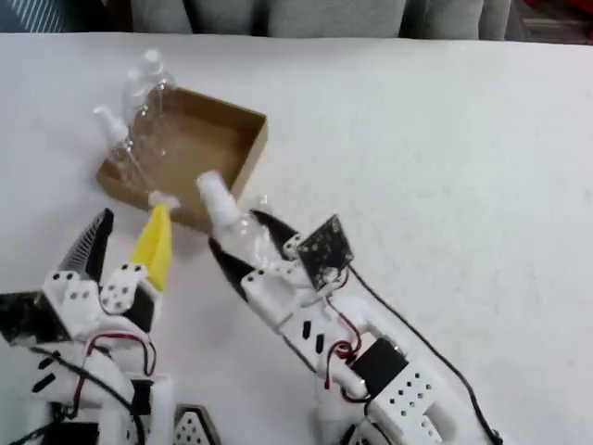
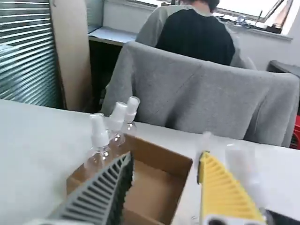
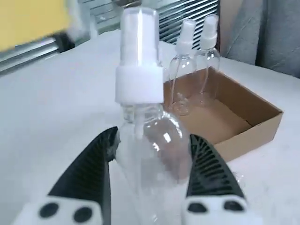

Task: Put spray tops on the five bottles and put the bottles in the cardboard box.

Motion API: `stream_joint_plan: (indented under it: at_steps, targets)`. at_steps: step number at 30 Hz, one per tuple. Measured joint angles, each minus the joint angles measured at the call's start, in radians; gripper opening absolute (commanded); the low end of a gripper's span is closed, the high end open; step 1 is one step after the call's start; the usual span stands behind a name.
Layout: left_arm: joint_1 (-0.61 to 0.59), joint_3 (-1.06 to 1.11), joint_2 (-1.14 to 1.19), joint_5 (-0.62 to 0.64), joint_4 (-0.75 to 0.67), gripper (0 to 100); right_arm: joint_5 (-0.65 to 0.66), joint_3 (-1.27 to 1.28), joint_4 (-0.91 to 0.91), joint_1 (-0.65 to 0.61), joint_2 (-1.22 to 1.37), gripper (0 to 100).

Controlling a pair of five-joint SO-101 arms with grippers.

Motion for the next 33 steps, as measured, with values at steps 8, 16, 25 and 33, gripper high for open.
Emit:
stream_joint_plan:
  at_steps: [8, 16, 25, 33]
  targets:
    - [-0.167, 0.258, 0.003, 0.000, -0.052, 4, -0.087, 0.000, -0.133, 0.091, 0.000, 1.7]
    - [-0.273, 0.460, 0.018, 0.000, -0.098, 2, -0.115, -0.114, -0.212, 0.149, 0.124, 1.7]
    - [-0.333, 0.600, 0.018, -0.006, -0.130, 2, -0.218, -0.404, -0.292, 0.161, 0.554, 1.7]
    - [-0.339, 0.637, 0.020, -0.126, -0.153, 2, -0.167, -0.549, -0.611, 0.161, 0.957, 1.7]
